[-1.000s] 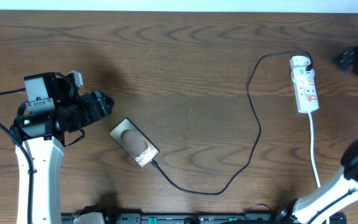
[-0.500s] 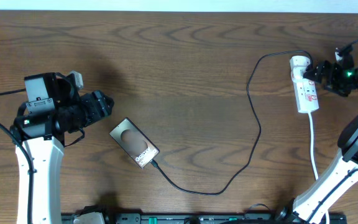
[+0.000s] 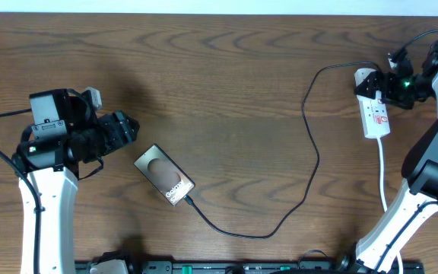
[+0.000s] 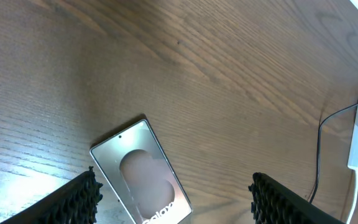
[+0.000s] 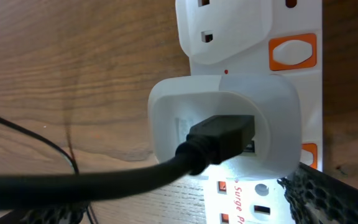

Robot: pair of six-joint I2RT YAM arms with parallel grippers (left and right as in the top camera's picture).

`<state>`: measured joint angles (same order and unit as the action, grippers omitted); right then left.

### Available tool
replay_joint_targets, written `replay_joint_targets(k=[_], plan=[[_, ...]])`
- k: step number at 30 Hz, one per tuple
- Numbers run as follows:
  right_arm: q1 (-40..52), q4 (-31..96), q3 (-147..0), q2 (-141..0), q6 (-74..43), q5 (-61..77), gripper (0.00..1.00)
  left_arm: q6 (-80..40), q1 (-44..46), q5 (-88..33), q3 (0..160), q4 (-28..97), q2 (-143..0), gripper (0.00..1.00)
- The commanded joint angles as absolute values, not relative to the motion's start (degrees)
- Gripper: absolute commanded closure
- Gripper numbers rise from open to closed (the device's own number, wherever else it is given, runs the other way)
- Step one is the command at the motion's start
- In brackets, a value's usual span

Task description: Plug charger to phone and switch on socket

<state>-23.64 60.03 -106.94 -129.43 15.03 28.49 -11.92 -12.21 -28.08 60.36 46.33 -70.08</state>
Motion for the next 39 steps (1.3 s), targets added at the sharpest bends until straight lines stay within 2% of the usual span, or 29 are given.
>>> replay_joint_targets(k=[1, 15, 30, 39], plan=[[-22.3, 59.4, -107.0, -129.8, 14.8, 28.4, 0.01, -11.0, -12.2, -27.3, 60.2, 46.7, -70.0, 0.24], [-22.0, 58.7, -105.5, -130.6, 13.3, 29.0, 0.01, -11.0, -12.2, -27.3, 60.2, 46.7, -70.0, 0.24], [-16.9, 58.2, -103.5, -135.6, 12.1, 31.2, 0.01, -11.0, -12.2, -27.3, 60.2, 46.7, -70.0, 0.24], [-17.8, 61.4, -108.3, -133.8, 6.6, 23.1, 0.01, -11.0, -12.2, -27.3, 60.2, 46.7, -70.0, 0.23]])
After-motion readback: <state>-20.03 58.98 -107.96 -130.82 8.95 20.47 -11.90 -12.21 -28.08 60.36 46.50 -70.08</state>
